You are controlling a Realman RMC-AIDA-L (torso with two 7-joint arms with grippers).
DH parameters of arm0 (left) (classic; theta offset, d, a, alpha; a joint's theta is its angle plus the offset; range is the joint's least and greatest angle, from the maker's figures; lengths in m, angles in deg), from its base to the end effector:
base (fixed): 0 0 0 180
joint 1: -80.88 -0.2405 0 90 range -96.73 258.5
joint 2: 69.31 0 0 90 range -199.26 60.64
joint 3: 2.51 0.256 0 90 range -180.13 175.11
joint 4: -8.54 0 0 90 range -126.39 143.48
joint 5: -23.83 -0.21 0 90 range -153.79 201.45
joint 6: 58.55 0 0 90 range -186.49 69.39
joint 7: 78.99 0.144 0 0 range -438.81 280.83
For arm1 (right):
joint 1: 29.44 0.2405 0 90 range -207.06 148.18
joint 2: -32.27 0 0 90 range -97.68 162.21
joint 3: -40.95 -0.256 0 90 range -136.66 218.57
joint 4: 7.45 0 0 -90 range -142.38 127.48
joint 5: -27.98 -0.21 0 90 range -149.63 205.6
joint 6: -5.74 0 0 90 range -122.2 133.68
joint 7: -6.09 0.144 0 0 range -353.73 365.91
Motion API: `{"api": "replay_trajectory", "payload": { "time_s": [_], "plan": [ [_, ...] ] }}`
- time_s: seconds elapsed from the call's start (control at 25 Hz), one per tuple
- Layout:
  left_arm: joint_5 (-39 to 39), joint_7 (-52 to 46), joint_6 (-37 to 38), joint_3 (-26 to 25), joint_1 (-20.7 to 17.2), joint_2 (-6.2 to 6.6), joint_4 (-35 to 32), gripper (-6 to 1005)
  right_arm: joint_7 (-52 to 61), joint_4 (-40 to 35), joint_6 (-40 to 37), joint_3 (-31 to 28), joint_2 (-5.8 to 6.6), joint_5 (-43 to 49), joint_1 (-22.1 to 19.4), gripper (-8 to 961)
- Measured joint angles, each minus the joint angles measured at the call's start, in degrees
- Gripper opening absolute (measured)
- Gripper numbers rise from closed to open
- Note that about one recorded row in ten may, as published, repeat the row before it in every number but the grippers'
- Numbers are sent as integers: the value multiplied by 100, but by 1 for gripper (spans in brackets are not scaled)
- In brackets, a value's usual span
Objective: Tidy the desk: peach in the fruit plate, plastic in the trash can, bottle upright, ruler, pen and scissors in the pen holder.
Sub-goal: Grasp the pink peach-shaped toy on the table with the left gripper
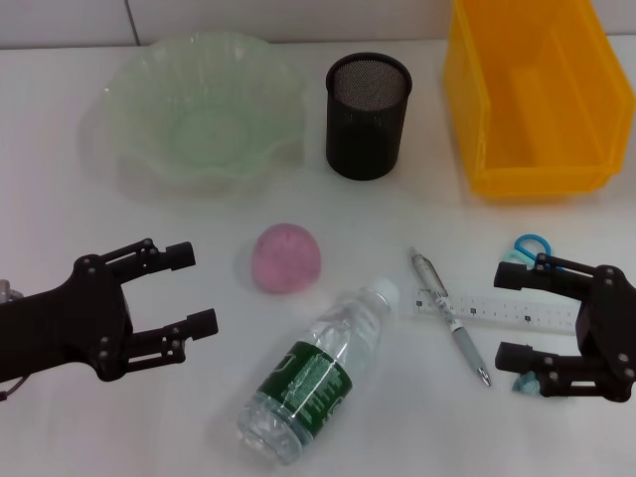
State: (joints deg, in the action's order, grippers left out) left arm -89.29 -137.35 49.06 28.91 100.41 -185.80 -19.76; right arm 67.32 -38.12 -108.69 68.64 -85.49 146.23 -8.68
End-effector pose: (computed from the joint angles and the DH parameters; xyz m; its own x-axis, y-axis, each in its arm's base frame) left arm -0.3032 0.2393 0.0147 0.7108 0.1990 0.6746 0.3597 -0.9271 -0.1056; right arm 0.2906 0.2311 0.0171 0.6860 -0.2261 -0.6916 -0.3169 -0.9484 -0.0043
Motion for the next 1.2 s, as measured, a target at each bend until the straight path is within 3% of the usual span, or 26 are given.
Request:
{"api": "replay_trajectory", "payload": {
  "time_s": [0.72,1.0,1.2],
  "plan": [
    [1,-324,-5,5,65,-15,-159,802,72,-1,16,0,-2,6,45,839],
    [-21,-1610,-40,204,336,-115,-1313,801,73,-6,59,-8,18,6,-43,838],
    [-235,-2701,-459,888,967,-187,-2063,802,73,3,77,-54,56,6,-115,839]
  ]
}}
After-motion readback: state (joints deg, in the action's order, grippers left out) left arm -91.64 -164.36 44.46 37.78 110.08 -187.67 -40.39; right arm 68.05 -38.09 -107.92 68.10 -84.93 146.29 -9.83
